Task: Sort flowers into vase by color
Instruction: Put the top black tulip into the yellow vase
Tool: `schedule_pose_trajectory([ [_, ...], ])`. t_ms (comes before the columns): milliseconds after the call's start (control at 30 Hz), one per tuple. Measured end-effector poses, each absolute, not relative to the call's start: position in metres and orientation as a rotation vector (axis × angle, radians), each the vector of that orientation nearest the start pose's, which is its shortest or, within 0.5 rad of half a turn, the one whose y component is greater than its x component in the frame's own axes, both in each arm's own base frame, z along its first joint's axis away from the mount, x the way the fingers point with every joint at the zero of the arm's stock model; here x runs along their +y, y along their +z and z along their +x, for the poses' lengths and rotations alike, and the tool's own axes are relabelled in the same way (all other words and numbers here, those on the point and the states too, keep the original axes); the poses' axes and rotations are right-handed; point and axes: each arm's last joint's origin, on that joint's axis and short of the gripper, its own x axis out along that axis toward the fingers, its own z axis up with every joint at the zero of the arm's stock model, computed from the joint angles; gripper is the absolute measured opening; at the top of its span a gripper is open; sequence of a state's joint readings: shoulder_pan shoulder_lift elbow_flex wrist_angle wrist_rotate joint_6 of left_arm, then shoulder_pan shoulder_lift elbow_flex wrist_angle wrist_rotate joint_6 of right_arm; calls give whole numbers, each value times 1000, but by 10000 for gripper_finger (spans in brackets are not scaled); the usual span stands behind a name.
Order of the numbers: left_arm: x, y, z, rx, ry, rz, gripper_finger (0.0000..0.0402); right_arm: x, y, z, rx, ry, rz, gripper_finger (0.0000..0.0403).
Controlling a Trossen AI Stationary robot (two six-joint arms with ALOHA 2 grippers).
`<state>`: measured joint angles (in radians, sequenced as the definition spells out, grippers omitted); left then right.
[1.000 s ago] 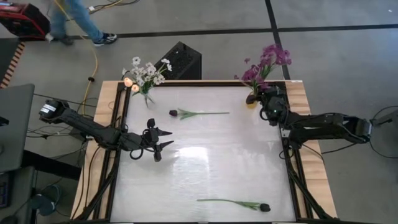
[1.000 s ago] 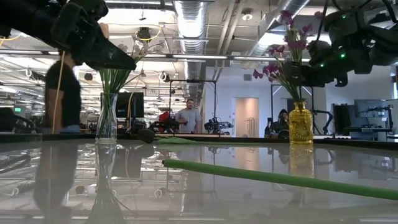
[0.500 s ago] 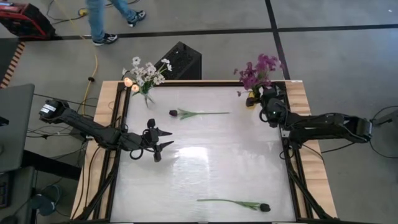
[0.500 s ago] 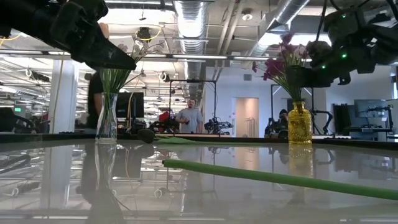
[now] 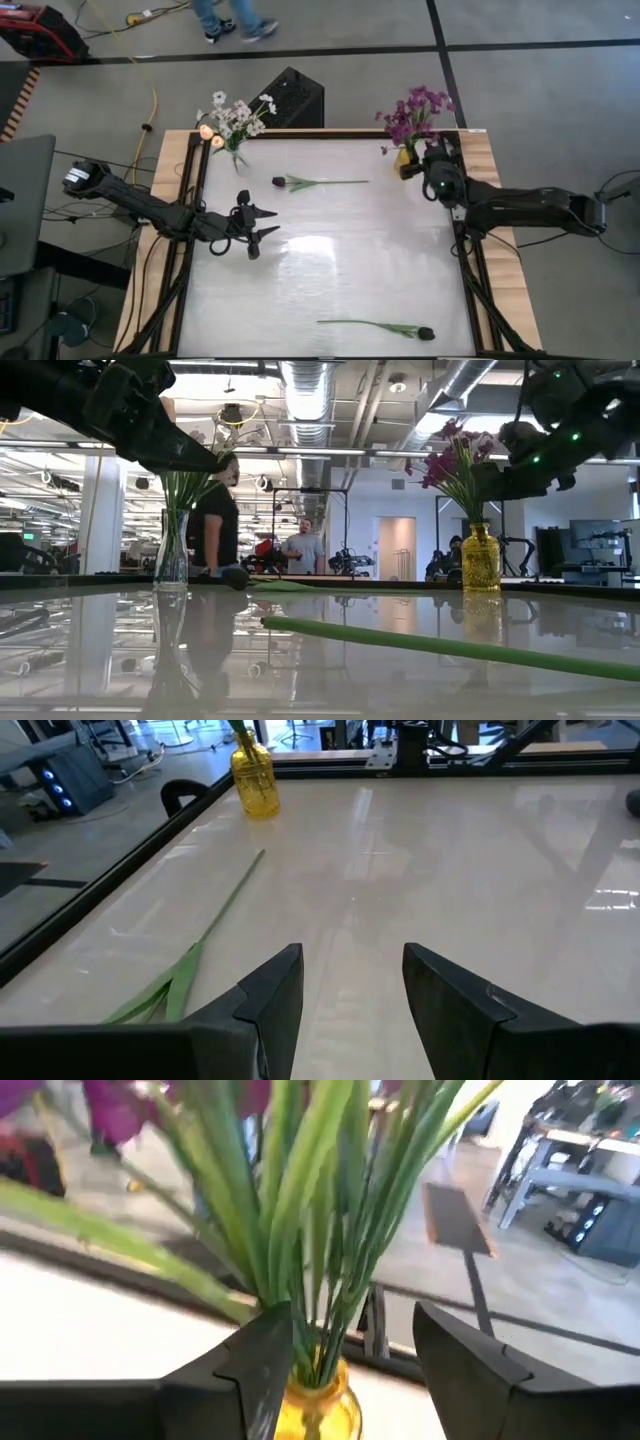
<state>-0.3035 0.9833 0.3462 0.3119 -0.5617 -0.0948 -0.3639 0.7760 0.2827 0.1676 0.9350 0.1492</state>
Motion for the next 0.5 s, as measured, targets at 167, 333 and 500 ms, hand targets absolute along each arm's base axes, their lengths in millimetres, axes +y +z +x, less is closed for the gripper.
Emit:
schedule_pose_trajectory([
  [167, -43, 196, 189, 283, 269, 40, 162, -70, 218, 140, 398, -1171, 104, 235],
  [333, -43, 196, 189, 283, 267, 39, 162, -60, 238, 144, 540, -943, 253, 235],
  [500, -43, 196, 190, 284, 259, 38, 162, -42, 249, 159, 588, -578, 385, 235],
])
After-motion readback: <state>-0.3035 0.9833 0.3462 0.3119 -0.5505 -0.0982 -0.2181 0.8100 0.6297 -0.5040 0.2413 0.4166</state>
